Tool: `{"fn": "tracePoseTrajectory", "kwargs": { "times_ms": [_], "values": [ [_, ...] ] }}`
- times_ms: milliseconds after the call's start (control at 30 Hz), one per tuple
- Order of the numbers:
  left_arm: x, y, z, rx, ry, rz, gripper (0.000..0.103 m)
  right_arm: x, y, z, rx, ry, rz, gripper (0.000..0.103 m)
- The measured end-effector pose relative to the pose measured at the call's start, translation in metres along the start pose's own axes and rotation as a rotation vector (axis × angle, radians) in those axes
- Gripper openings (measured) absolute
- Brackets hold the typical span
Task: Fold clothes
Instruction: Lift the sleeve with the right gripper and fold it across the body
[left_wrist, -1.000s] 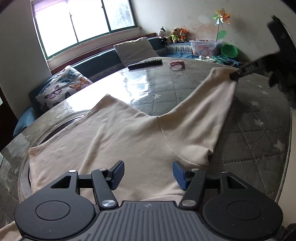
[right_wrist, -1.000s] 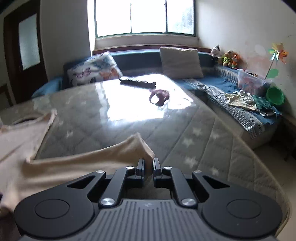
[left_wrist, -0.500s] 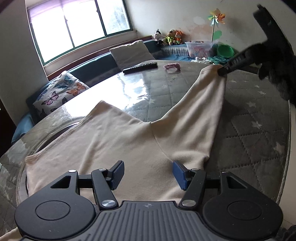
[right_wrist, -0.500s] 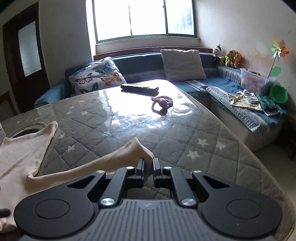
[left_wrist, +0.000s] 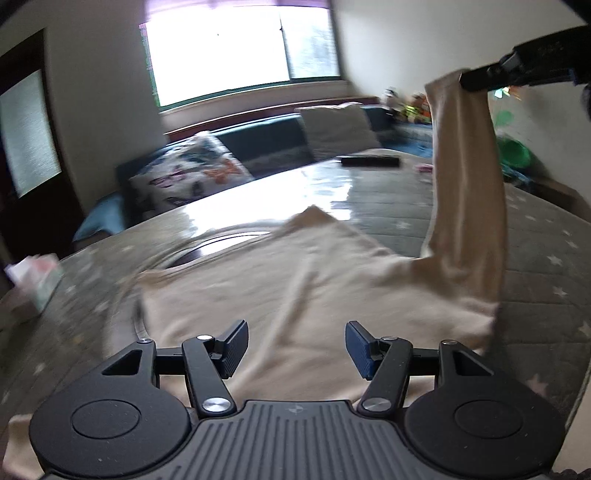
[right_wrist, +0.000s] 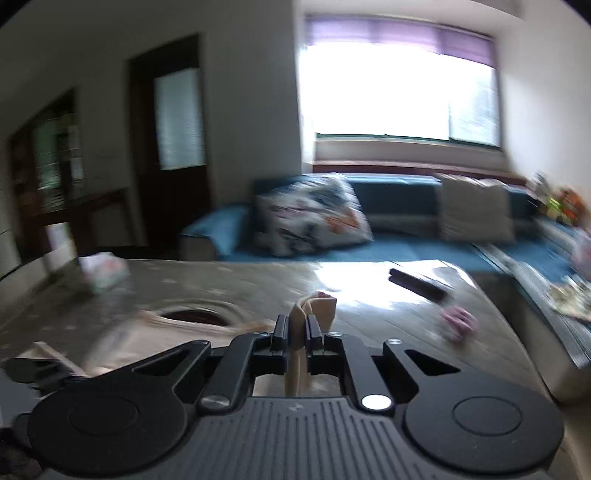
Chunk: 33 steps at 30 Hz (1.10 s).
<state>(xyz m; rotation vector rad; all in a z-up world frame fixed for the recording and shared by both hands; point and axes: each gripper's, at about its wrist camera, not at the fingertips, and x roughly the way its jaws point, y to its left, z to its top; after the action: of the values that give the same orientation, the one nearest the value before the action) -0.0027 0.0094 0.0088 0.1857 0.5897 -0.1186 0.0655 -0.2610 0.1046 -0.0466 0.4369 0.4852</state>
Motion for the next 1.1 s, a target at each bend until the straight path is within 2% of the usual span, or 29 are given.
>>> {"fn": "tracePoseTrajectory", "kwargs": {
  "times_ms": [167, 267, 500, 600, 733, 900, 1100],
  "values": [
    [-0.012, 0.025, -0.018, -0.061, 0.015, 0.052, 0.062, 0.020, 0.066, 0.013, -0.111, 0.009, 0.167, 0.007],
    [-0.018, 0.035, -0.029, -0.088, 0.028, 0.071, 0.062, 0.037, 0.102, 0.011, -0.166, 0.043, 0.252, 0.008],
    [-0.031, 0.056, -0.046, -0.140, 0.051, 0.110, 0.061, 0.055, 0.154, -0.008, -0.213, 0.134, 0.382, 0.015],
    [-0.034, 0.057, -0.046, -0.148, 0.048, 0.113, 0.060, 0.053, 0.147, -0.014, -0.247, 0.159, 0.359, 0.017],
    [-0.032, 0.051, -0.043, -0.137, 0.052, 0.092, 0.060, 0.061, 0.120, -0.029, -0.264, 0.235, 0.303, 0.017],
    [-0.023, 0.045, -0.040, -0.119, 0.069, 0.072, 0.043, 0.075, 0.086, -0.067, -0.233, 0.350, 0.241, 0.017],
    [-0.011, 0.043, -0.040, -0.104, 0.096, 0.056, 0.027, 0.087, 0.060, -0.099, -0.165, 0.413, 0.229, 0.017]
  ]
}}
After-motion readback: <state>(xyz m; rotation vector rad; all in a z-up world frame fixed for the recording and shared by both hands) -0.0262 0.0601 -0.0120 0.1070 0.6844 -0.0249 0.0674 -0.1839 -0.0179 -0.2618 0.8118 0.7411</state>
